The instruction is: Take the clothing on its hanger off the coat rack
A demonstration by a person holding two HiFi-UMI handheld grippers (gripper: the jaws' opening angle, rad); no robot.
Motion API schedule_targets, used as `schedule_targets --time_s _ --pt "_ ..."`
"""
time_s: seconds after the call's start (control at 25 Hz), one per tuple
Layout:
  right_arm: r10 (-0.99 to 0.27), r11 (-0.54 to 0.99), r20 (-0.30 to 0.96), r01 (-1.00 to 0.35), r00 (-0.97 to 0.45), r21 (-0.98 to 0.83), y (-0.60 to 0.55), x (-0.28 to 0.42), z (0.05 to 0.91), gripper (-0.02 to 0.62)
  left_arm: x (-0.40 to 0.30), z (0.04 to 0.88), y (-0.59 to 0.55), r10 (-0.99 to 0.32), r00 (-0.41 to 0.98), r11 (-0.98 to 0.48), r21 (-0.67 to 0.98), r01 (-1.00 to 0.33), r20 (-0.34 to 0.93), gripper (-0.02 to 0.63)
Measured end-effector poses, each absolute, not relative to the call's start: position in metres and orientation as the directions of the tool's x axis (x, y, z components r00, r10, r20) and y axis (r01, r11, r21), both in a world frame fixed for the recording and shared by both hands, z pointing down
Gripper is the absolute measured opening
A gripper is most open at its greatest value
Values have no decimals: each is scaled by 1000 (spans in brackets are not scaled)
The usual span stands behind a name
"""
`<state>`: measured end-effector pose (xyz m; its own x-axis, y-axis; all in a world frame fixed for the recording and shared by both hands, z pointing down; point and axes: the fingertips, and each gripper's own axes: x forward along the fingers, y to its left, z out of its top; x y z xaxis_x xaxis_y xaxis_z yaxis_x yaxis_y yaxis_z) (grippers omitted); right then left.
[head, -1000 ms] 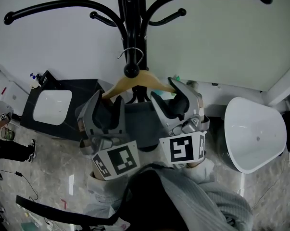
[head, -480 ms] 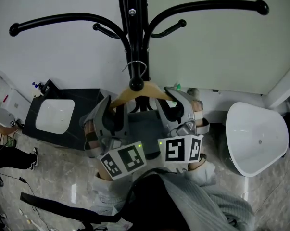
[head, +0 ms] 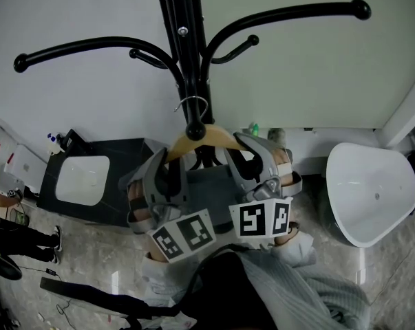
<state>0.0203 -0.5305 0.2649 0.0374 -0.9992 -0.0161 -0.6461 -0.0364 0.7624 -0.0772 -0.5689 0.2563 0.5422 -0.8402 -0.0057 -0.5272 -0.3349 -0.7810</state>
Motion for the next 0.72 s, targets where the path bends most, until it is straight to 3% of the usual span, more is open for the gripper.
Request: schedule_targets --time_s 0.28,0.72 --pt "-994 -112 -78 -627 82 771 -514 26 241 104 -71 232 -555 -818 570 -306 -775 -553 -83 109" --pt "-902 -364 -148 -532 405 765 -418 91 213 104 9 202 -486 -588 792 -414 -779 -470 -165 109"
